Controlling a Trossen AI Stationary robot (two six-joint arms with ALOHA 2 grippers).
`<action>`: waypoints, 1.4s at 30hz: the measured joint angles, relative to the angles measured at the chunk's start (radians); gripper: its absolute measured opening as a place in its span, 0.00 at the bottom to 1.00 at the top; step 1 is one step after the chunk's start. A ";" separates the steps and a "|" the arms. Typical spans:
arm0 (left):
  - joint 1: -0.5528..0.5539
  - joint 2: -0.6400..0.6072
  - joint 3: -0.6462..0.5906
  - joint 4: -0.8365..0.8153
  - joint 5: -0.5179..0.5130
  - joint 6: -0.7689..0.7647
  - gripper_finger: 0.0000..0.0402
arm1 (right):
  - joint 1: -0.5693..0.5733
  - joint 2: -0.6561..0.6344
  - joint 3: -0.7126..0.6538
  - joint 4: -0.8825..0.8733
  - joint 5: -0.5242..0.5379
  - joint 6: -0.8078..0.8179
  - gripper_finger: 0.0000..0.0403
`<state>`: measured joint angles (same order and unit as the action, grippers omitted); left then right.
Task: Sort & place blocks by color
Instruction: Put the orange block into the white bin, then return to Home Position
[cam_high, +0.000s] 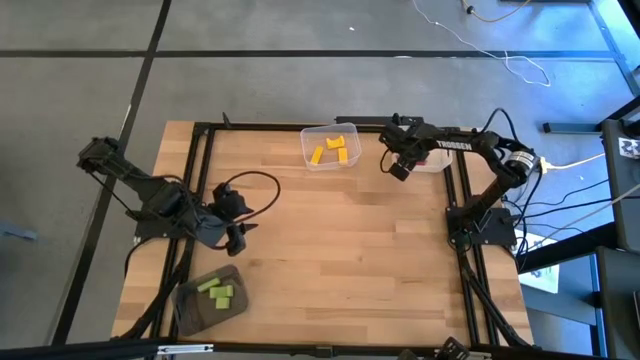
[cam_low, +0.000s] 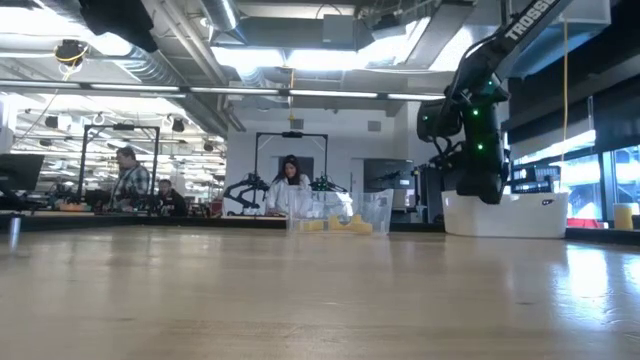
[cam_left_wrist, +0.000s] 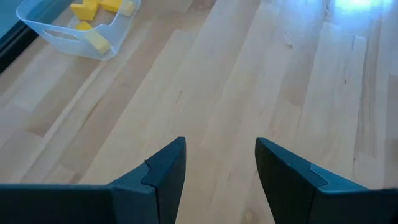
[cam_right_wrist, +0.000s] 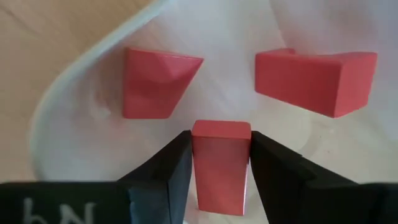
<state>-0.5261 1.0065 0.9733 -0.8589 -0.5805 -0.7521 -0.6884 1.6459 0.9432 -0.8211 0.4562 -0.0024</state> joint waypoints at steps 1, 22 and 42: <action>0.004 0.000 0.000 0.000 0.005 0.000 0.46 | 0.000 0.000 0.000 0.000 -0.001 0.001 0.39; 0.018 -0.056 0.000 -0.052 0.014 0.029 0.46 | 0.026 0.005 0.337 -0.420 0.016 0.055 0.35; 0.052 -0.127 0.000 -0.385 -0.099 0.024 0.33 | 0.339 0.004 0.800 -0.645 -0.334 0.250 0.00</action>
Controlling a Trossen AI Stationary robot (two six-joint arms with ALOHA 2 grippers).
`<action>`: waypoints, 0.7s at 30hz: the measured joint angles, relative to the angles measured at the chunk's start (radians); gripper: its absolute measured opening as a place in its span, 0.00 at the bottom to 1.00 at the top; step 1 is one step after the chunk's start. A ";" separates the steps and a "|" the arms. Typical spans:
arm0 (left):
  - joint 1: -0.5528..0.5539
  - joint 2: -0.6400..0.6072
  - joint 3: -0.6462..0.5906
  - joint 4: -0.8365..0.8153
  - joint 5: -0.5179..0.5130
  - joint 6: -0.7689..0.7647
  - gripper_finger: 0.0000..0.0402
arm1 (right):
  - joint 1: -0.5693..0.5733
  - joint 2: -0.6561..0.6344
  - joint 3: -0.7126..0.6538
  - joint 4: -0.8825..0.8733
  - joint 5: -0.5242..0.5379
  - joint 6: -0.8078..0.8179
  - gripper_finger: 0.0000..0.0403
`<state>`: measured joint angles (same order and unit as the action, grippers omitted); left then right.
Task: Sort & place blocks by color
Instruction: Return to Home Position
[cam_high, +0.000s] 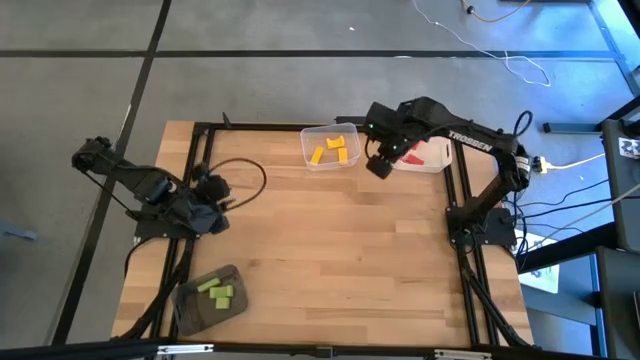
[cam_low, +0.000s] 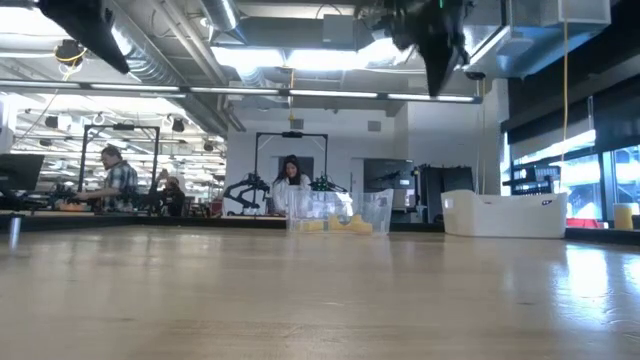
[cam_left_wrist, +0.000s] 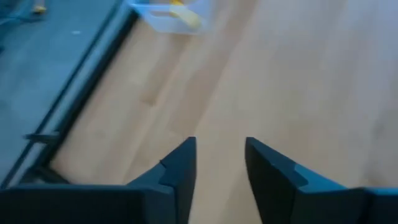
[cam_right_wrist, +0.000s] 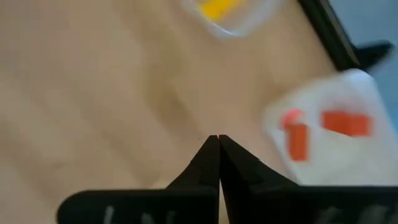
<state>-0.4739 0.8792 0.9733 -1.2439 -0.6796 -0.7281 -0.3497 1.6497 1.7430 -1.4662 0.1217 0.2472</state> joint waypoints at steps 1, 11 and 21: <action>0.008 -0.010 0.000 -0.010 -0.019 -0.003 0.30 | 0.028 0.000 0.024 0.000 -0.019 0.011 0.00; 0.037 -0.206 0.000 -0.017 -0.055 0.019 0.02 | 0.304 -0.023 0.244 -0.002 -0.142 0.009 0.00; 0.037 -0.497 0.000 0.108 -0.058 0.175 0.00 | 0.499 -0.198 0.173 -0.025 0.043 0.098 0.00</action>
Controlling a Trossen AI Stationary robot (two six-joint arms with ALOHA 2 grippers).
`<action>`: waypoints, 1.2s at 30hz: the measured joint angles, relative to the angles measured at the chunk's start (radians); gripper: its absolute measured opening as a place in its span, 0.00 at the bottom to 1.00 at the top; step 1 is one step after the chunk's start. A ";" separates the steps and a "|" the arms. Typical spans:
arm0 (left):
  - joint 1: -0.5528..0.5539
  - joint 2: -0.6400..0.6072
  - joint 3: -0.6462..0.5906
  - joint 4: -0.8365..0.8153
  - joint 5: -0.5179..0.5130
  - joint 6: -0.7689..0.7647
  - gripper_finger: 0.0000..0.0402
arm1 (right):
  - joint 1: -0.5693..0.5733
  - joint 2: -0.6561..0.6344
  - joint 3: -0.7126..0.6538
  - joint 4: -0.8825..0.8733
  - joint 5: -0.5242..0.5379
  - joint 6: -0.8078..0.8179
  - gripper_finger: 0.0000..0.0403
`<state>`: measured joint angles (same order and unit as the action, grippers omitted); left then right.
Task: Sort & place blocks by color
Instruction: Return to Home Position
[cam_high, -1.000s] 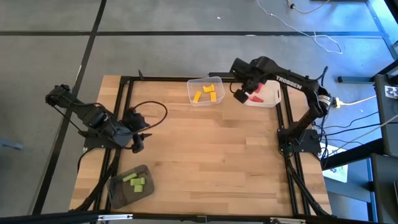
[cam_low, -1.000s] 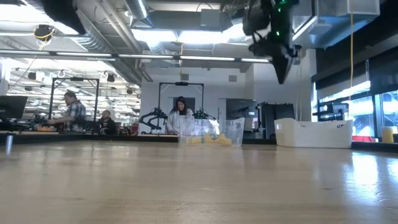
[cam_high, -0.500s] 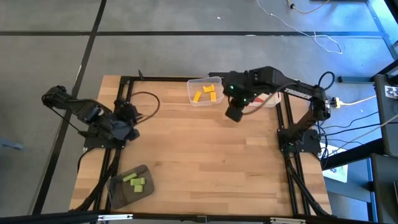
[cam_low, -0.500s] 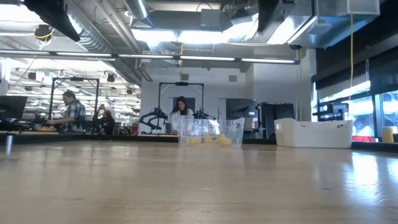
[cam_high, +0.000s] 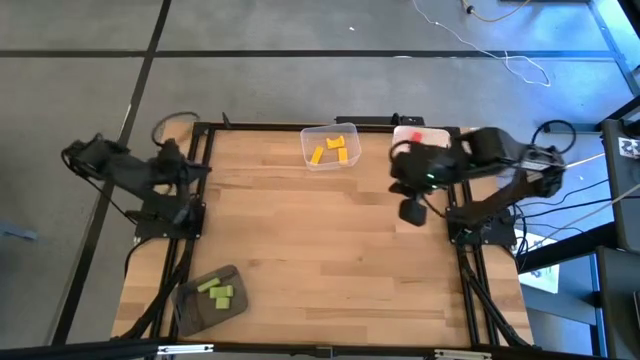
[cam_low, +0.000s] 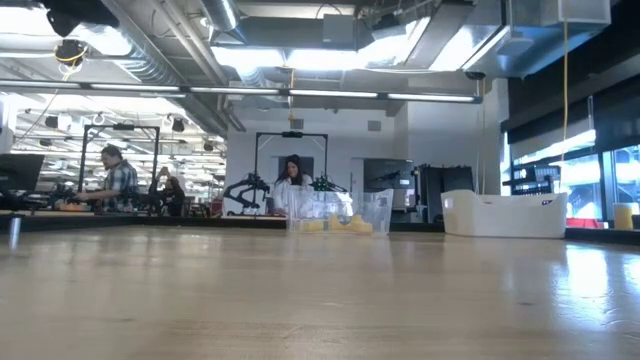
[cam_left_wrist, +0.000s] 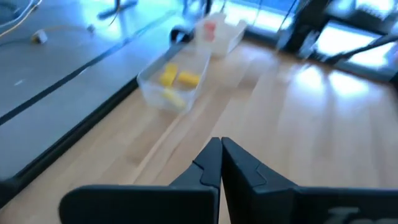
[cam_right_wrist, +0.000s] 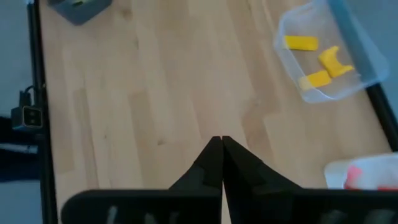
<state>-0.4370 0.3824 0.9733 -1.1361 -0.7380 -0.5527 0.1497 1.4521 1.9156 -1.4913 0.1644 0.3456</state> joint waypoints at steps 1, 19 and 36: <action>0.000 -0.031 0.000 0.021 0.002 0.024 0.00 | 0.015 -0.025 -0.020 -0.002 0.024 0.022 0.00; 0.000 -0.379 0.002 0.228 0.134 0.336 0.00 | 0.207 -0.593 -0.714 0.391 0.195 0.300 0.00; 0.000 -0.378 0.010 0.233 0.182 0.398 0.00 | 0.238 -1.122 -1.202 0.788 0.216 0.138 0.00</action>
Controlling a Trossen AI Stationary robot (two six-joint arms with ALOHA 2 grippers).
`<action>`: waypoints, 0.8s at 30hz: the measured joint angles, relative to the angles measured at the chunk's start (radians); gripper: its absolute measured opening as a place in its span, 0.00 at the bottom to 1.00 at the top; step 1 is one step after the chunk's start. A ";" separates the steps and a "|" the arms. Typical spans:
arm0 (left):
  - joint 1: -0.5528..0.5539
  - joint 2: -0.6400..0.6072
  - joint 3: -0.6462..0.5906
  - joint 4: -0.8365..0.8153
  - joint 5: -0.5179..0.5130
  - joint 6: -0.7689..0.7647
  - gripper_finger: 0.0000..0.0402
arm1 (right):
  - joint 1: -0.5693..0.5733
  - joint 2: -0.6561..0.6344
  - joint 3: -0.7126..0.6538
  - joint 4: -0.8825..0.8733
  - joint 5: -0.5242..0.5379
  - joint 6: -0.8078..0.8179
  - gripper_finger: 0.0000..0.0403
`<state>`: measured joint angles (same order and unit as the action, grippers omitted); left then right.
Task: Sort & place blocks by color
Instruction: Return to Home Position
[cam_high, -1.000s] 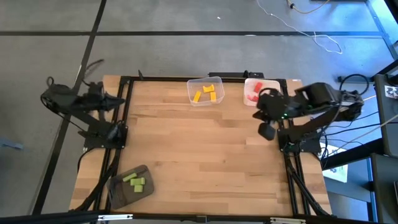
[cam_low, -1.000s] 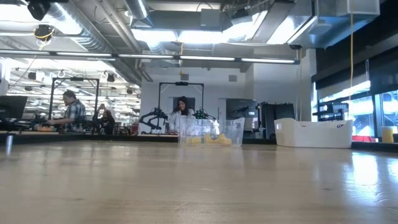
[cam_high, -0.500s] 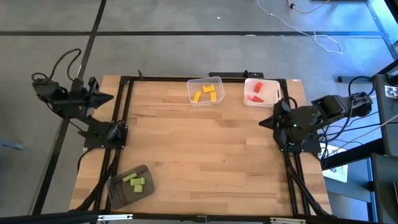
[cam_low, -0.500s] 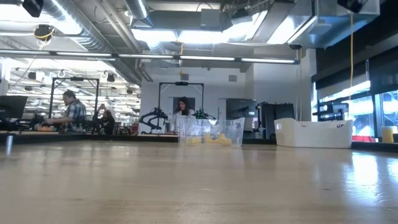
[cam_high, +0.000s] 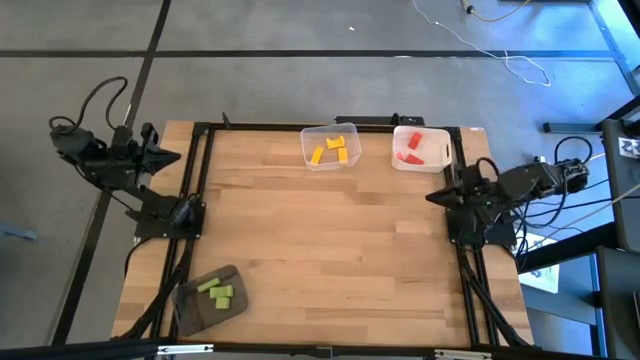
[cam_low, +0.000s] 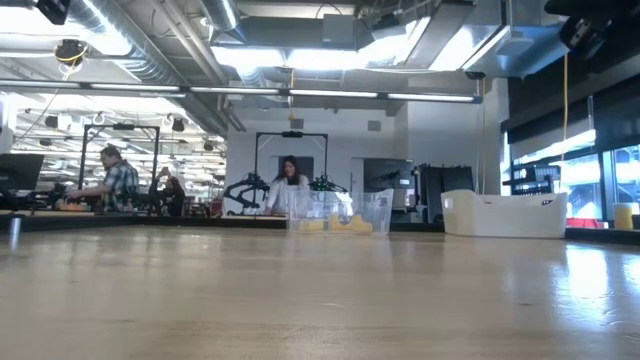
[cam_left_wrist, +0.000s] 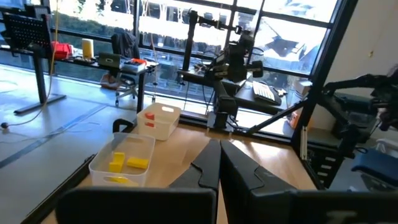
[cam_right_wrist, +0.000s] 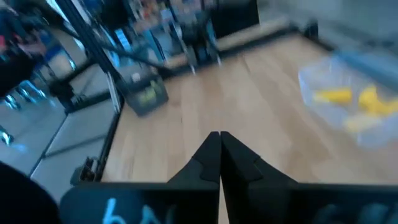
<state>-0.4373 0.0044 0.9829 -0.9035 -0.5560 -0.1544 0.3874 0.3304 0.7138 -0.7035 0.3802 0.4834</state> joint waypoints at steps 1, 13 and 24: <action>0.000 0.000 0.000 0.000 0.005 -0.001 0.00 | 0.000 -0.030 -0.018 0.029 0.008 -0.024 0.00; 0.000 0.000 -0.103 0.093 0.077 -0.012 0.00 | 0.000 -0.329 -0.194 0.208 0.020 -0.227 0.00; 0.000 0.000 -0.317 0.359 0.145 -0.019 0.00 | 0.000 -0.324 -0.325 0.468 -0.024 -0.258 0.00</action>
<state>-0.4374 0.0040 0.6656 -0.5441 -0.4111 -0.1730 0.3874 0.0059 0.3888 -0.2352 0.3566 0.2252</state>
